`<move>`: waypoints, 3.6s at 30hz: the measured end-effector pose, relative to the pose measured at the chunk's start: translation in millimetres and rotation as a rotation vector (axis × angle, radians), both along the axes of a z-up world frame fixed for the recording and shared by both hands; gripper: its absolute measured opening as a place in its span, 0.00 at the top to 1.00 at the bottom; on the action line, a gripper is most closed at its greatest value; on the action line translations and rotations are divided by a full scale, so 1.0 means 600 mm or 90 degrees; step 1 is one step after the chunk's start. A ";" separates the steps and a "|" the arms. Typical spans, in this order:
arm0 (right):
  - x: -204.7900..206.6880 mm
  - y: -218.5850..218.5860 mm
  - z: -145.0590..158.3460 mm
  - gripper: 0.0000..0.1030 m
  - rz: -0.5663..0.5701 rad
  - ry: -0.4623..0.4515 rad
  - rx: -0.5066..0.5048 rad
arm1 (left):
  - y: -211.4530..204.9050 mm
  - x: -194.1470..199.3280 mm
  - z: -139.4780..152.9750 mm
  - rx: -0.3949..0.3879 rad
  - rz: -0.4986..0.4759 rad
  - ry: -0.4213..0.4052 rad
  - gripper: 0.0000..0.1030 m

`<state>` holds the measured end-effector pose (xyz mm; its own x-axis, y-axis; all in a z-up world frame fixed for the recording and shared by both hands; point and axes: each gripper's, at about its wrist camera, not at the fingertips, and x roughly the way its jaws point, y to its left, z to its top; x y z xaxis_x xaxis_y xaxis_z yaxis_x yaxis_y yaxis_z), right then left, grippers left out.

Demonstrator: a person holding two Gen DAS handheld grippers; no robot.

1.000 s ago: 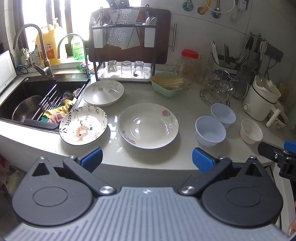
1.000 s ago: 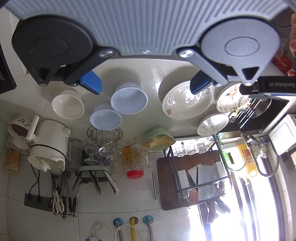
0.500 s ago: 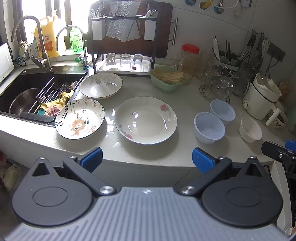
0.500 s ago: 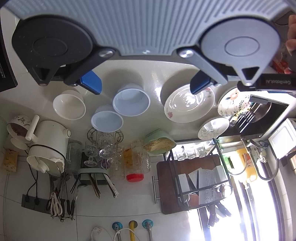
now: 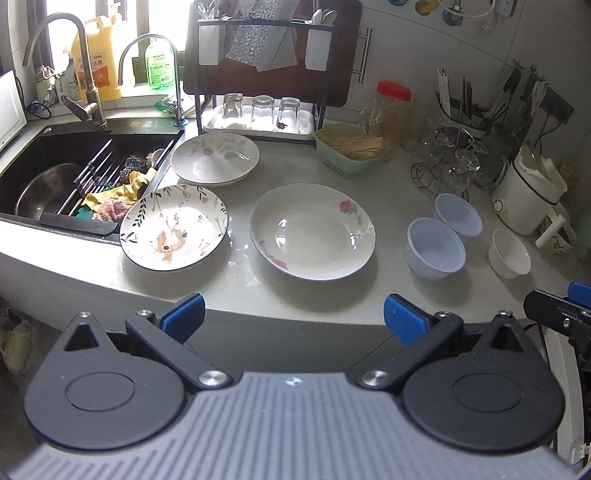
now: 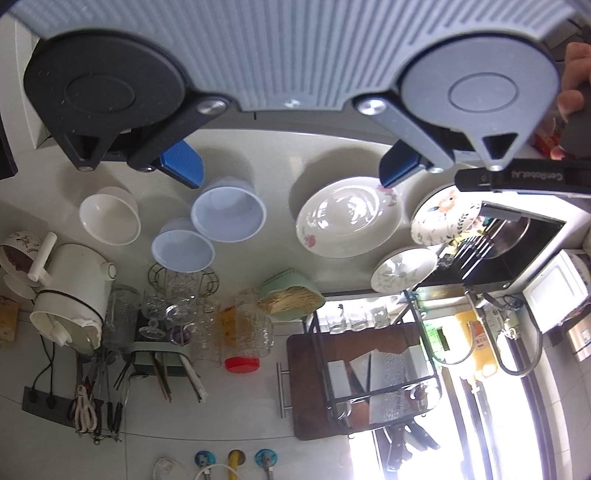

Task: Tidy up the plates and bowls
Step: 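Move both grippers toward the floral fox-print plate on the counter, then close both grippers side by side on the floral plate's rim, then lift the floral plate with both grippers toward the pink-rose plate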

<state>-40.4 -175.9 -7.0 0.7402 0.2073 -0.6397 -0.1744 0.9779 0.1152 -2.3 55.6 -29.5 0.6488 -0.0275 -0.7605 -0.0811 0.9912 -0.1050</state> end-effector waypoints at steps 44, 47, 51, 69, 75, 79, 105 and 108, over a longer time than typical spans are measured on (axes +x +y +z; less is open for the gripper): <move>0.232 0.346 -0.132 0.27 0.068 0.047 0.112 | 0.371 0.272 -0.128 -0.017 -0.063 0.024 0.00; 0.252 0.385 -0.156 0.47 0.059 0.084 0.108 | 0.418 0.311 -0.149 -0.036 -0.088 0.038 0.06; 0.273 0.414 -0.183 0.59 0.007 0.125 0.130 | 0.474 0.362 -0.189 -0.071 -0.119 0.077 0.19; 0.334 0.443 -0.279 0.73 -0.151 0.236 0.134 | 0.541 0.462 -0.285 -0.124 -0.218 0.154 0.65; 0.337 0.447 -0.299 0.78 -0.151 0.239 0.159 | 0.543 0.473 -0.303 -0.139 -0.242 0.155 0.69; 0.340 0.445 -0.304 0.78 -0.151 0.235 0.172 | 0.538 0.482 -0.308 -0.133 -0.256 0.149 0.69; 0.335 0.386 -0.224 0.77 -0.191 0.246 0.243 | 0.523 0.492 -0.227 -0.226 -0.291 0.191 0.67; 0.339 0.368 -0.207 0.77 -0.187 0.231 0.236 | 0.507 0.501 -0.221 -0.242 -0.287 0.198 0.67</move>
<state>162.9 44.9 -131.3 0.5484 0.2846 -0.7863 0.2120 0.8623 0.4600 298.3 359.5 -162.0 0.2633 -0.5477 -0.7941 0.2501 0.8338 -0.4921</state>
